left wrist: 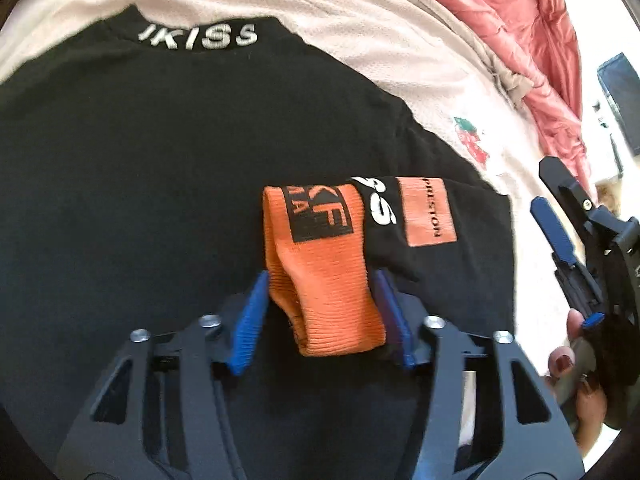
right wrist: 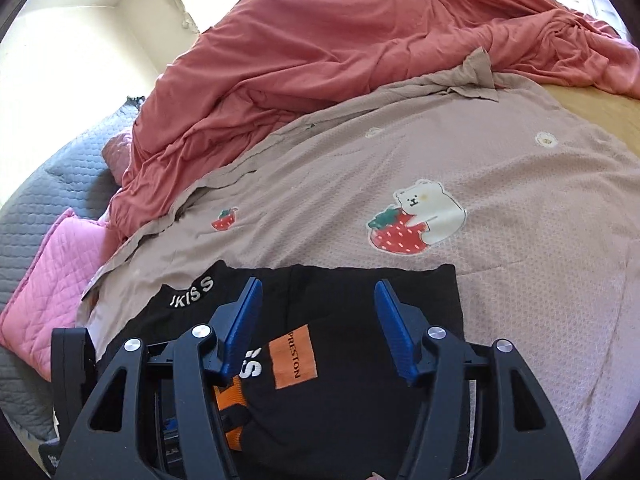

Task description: Fold small clothes

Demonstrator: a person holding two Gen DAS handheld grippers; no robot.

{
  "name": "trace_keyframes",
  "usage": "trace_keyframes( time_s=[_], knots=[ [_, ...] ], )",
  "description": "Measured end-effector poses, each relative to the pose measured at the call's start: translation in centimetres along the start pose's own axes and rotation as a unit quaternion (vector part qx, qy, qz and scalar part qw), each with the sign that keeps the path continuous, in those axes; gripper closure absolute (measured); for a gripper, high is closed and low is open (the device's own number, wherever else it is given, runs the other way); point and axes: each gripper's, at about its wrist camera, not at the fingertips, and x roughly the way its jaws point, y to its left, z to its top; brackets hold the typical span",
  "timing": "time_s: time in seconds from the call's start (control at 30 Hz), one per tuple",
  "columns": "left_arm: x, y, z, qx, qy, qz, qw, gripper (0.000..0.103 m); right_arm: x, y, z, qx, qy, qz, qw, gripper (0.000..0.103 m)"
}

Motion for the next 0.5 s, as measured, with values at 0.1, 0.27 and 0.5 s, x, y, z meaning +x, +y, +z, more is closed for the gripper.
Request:
trace_keyframes(
  time_s=[0.1,0.27,0.5],
  knots=[
    [-1.2,-0.3,0.6,0.013,-0.014,-0.018,0.9997,0.101,-0.1,-0.6,0.3,0.011,-0.005,-0.001,1.0,0.045],
    [-6.3,0.3,2.7,0.041,-0.087,-0.023,0.9951,0.101,-0.6,-1.5,0.7,0.024,-0.018,-0.004,1.0,0.045],
    [-13.5,4.8,5.0,0.051,-0.187,0.044,0.9801,0.101,0.0,-0.6,0.4,0.004,-0.009,-0.006,1.0,0.045]
  ],
)
